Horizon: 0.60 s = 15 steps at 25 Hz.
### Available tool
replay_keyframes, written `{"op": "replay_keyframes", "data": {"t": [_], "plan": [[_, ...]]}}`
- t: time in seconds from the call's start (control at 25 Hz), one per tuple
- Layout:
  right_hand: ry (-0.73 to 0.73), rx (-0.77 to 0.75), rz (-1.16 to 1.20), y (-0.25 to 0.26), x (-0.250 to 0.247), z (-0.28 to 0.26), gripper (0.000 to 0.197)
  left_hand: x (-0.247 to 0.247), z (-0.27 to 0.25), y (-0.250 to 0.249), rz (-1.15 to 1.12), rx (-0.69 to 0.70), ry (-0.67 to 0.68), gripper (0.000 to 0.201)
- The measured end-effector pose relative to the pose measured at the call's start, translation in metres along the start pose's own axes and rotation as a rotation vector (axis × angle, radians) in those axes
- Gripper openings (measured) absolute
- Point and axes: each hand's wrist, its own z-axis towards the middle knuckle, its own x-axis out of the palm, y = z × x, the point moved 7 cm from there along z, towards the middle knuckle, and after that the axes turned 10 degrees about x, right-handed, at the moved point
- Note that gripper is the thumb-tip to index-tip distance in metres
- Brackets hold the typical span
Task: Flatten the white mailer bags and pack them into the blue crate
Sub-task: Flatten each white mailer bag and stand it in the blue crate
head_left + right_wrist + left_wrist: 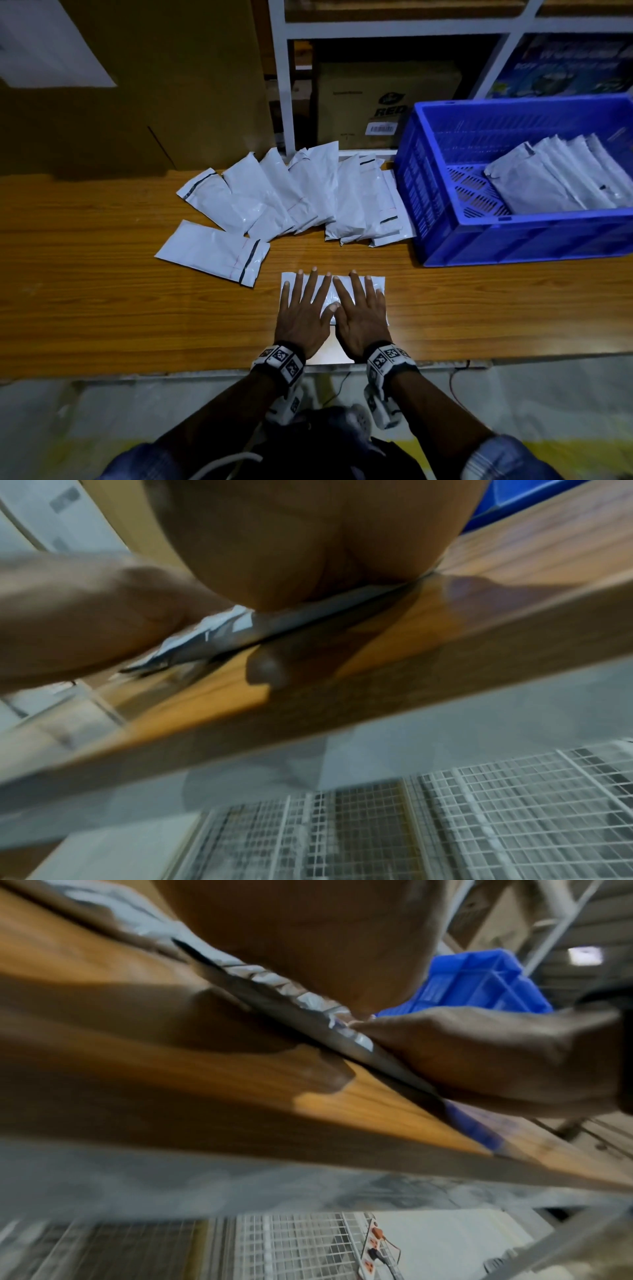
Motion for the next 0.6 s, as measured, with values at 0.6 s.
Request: {"op": "replay_keyframes", "data": {"t": [0.6], "plan": [[-0.027, -0.009, -0.031, 0.001, 0.004, -0.005, 0.054, 0.014, 0.0, 0.006, -0.036, -0.012, 0.028, 0.058]]}}
